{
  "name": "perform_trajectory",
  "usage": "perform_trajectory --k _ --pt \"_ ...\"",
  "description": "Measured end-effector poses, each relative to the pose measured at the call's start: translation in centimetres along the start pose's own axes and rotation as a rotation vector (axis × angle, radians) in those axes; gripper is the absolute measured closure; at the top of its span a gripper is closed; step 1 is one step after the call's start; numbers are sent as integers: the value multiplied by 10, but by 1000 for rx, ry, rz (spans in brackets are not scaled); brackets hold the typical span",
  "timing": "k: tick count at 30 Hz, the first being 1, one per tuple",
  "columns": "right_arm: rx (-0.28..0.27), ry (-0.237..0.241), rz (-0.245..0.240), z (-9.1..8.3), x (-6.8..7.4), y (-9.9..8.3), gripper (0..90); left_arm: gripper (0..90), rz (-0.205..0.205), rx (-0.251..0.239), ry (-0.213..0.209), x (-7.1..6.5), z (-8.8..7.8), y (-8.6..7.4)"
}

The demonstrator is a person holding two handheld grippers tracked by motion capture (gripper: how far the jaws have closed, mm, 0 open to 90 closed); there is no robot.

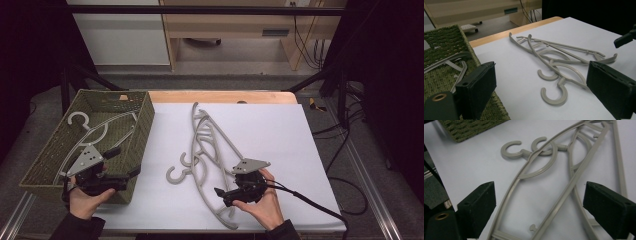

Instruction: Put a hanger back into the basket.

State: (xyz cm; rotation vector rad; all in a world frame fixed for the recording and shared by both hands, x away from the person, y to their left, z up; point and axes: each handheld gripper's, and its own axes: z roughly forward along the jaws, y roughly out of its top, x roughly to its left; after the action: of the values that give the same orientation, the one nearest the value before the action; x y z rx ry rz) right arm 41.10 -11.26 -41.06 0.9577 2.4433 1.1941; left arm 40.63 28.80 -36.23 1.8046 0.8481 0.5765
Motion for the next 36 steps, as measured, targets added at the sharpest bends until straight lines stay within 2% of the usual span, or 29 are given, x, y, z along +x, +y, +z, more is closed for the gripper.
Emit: perform_trajectory --k 4,5,6,7,12,13,18,19,20,21,22,23,24,26,27,29,30,31,33,34,35,36 --pt "34 40 -10 11 9 0 179 87 2 1 2 0 0 0" --pt "69 33 -26 18 15 -1 191 87 5 0 2 0 -1 0" --pt "69 33 -26 18 15 -1 191 87 5 0 2 0 -1 0" --pt "92 43 -44 24 18 -3 201 87 5 -1 2 0 -1 0" --pt "119 63 -36 38 23 -7 241 88 0 -5 2 0 -2 1" --pt "141 67 -17 43 26 -10 258 89 1 -4 2 0 -2 1" --pt "165 85 -23 52 28 -16 311 89 1 -4 0 0 -2 1" --pt "186 93 -11 53 30 -17 345 90 3 -2 1 0 -1 1" --pt "186 93 -11 53 30 -17 345 91 3 -2 1 0 -1 1" --pt "178 102 -32 55 30 -18 362 91 2 -2 0 0 -1 1" --pt "182 105 -24 57 31 -19 380 91 3 -1 0 0 -1 1" --pt "210 106 -15 59 33 -21 410 92 4 1 -2 0 -1 1" --pt "212 107 -37 61 31 -22 430 92 2 3 -4 -1 -1 1" --pt "222 109 -33 62 32 -23 446 93 2 4 -5 -1 0 1" --pt "232 102 -32 64 32 -24 486 93 3 6 -6 -1 0 0" --pt "229 95 -45 65 32 -25 499 93 3 7 -6 -1 0 0" --pt "234 113 -35 64 31 -24 551 93 3 7 -6 -1 0 0" --pt "234 113 -35 64 31 -24 551 93 2 8 -7 -1 1 0" --pt "241 124 -39 63 30 -24 646 93 4 9 -7 -2 1 0" --pt "241 124 -39 63 30 -24 646 93 7 10 -9 -2 1 0" --pt "258 124 -26 62 29 -23 710 94 9 10 -8 -2 1 0" --pt "263 115 -21 62 29 -23 714 94 12 10 -8 -2 0 0"
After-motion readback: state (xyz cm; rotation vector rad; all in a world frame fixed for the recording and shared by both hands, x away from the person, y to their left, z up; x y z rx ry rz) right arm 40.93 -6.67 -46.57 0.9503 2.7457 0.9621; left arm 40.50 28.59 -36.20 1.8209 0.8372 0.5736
